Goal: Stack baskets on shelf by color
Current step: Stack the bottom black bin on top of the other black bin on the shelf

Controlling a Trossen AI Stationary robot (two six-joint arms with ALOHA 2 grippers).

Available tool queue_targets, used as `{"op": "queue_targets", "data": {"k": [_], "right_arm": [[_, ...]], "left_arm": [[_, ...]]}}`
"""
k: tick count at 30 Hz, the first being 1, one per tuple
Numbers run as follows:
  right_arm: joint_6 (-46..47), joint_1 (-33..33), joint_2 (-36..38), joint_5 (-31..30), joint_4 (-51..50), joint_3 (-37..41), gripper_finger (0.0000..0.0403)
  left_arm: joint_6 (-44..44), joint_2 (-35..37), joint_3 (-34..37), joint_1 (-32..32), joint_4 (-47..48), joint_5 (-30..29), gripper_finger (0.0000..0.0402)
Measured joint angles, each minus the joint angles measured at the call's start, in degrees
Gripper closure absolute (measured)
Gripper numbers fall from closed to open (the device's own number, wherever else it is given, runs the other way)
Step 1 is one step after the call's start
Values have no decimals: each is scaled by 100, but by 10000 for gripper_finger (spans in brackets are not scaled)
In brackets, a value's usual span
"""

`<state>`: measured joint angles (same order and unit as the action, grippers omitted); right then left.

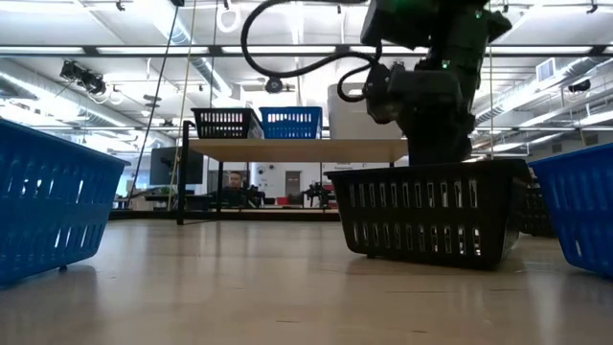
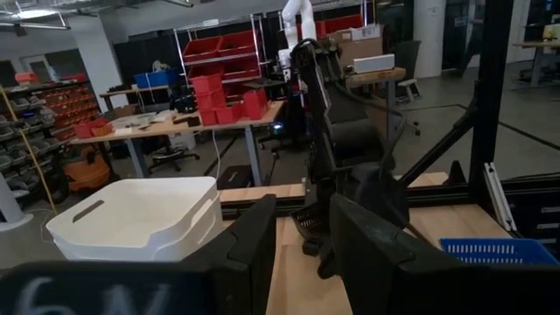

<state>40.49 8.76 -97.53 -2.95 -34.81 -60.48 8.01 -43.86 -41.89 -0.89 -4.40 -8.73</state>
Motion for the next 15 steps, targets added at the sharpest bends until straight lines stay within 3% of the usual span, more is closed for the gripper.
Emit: {"op": "queue_targets", "data": {"k": [10,15], "right_arm": [[-460,-312,-5,-72,696,179,250],[-874,-425,-5,-537,1484,179,250]], "left_arm": [[7,0,-2,0,-55,0,285],[13,0,-5,2,-112,0,285]]}}
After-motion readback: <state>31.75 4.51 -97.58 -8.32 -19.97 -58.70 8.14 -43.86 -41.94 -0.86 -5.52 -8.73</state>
